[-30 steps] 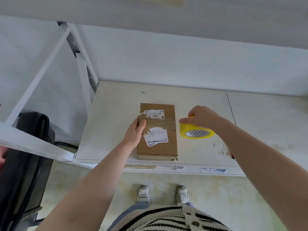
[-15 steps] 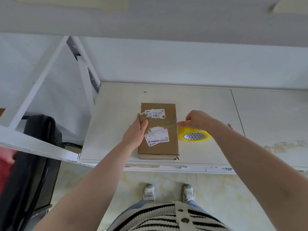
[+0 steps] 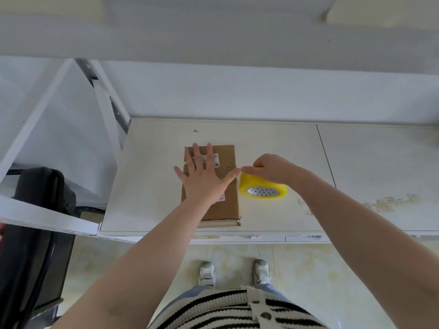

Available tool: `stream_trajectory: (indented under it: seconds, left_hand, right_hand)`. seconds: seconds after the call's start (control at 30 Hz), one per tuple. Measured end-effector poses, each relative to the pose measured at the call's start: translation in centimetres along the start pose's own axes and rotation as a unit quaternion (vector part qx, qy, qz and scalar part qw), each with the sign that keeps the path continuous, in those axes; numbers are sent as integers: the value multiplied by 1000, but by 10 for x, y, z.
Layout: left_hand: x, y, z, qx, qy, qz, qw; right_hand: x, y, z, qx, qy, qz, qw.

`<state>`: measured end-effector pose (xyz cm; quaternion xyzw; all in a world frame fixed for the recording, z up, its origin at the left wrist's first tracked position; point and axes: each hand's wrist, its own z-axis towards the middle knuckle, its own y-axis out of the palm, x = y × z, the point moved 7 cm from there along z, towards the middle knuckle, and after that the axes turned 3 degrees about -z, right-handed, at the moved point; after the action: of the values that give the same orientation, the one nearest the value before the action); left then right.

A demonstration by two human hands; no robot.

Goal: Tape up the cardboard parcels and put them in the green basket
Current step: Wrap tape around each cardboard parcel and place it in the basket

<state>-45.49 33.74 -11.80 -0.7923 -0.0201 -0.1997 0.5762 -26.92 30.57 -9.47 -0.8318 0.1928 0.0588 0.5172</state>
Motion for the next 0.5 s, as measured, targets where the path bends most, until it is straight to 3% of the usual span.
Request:
stream_trajectory:
  seconds: [0.2,0.27,0.37,0.5]
  left_hand:
    - [-44,-17,2,-1,25,-133,991]
    - [-52,-19,3,-10,30,-155,987]
    - [-64,-24,6,-31,28,-203,978]
    - [-80,-32,5,-97,-18,-263,960]
  right_hand:
    - [-31,-46,-14,40,-64,53,996]
    - [-45,-51,-17,51,-62,-2,997]
    - [-65,-52,-21,101,-43,-201,974]
    - [-87,-41,-14,88,-34,-198,976]
